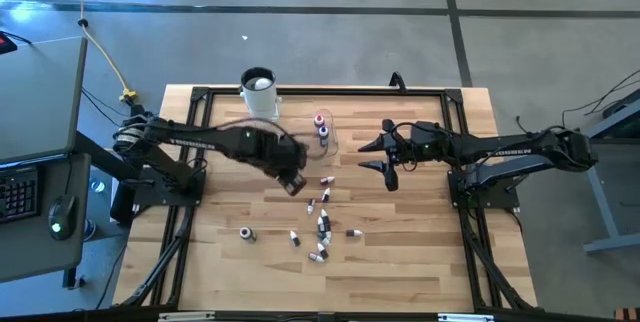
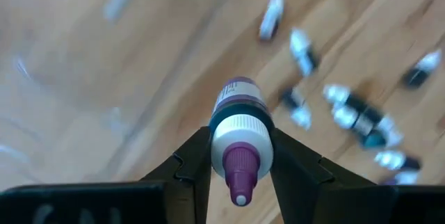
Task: Pick & Place food coloring
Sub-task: Put the big purple food coloring bottle into the transparent bin
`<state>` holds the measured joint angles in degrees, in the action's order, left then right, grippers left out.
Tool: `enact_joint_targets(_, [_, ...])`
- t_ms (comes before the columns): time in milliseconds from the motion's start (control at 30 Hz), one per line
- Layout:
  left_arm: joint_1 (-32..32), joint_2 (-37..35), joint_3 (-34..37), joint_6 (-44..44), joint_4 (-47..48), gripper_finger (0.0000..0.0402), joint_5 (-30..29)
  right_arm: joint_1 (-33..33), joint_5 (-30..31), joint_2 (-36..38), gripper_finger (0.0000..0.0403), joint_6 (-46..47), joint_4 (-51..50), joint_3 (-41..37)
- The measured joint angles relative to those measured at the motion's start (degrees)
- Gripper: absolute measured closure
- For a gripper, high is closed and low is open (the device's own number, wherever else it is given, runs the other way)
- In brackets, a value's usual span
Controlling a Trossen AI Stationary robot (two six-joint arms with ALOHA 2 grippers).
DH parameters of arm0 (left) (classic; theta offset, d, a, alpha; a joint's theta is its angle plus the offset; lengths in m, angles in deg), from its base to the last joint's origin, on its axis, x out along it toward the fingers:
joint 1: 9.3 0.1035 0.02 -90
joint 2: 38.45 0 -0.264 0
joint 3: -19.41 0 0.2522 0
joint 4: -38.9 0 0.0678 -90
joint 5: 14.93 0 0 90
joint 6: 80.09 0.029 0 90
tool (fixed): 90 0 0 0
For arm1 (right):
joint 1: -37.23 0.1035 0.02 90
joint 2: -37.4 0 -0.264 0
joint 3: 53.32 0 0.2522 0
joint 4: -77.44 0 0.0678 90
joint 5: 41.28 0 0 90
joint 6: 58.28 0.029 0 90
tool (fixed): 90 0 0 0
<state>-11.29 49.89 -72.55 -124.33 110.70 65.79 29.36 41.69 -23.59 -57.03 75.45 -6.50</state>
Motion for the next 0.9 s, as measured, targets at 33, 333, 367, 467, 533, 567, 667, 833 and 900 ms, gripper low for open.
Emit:
enact_joint_targets(33, [1.01, 0.00, -1.60, 1.45, -0.01, 0.0291, -0.05, 0.01, -0.01, 0.00, 0.0213, -0.01, 0.00, 0.00])
enact_joint_targets(333, [11.37, 7.73, -12.04, 17.63, -0.84, 0.0290, 1.98, -0.01, -0.01, 0.00, 0.0213, 0.18, -0.93, 0.00])
enact_joint_targets(367, [12.32, 9.36, -12.36, 19.28, -0.62, 0.0290, 2.51, -0.01, -0.01, 0.00, 0.0213, 0.20, -1.01, 0.00])
enact_joint_targets(467, [13.82, 14.38, -13.49, 23.14, -1.60, 0.0290, 2.74, -0.01, -0.01, -0.01, 0.0214, 0.20, -1.36, 0.00])
enact_joint_targets(533, [14.75, 16.71, -14.80, 24.50, -1.29, 0.0289, 2.92, -0.01, -0.01, -0.01, 0.0214, 0.20, -1.49, 0.00])
enact_joint_targets(567, [14.89, 17.63, -15.41, 25.02, -1.59, 0.0289, 2.92, -0.01, -0.01, -0.02, 0.0214, 0.20, -1.52, 0.00])
enact_joint_targets(667, [15.51, 20.37, -16.66, 26.56, -2.39, 0.0289, 2.71, -0.01, 0.01, -0.02, 0.0213, 0.03, -1.74, 0.00])
enact_joint_targets(833, [15.51, 21.85, -17.00, 28.25, -5.08, 0.0289, 4.69, -0.01, -0.01, -0.01, 0.0214, -0.04, -2.70, 0.00])
enact_joint_targets(900, [15.48, 22.12, -16.94, 29.51, -4.64, 0.0289, 4.73, -0.01, 0.01, 0.00, 0.0213, -0.06, -2.54, 0.00])
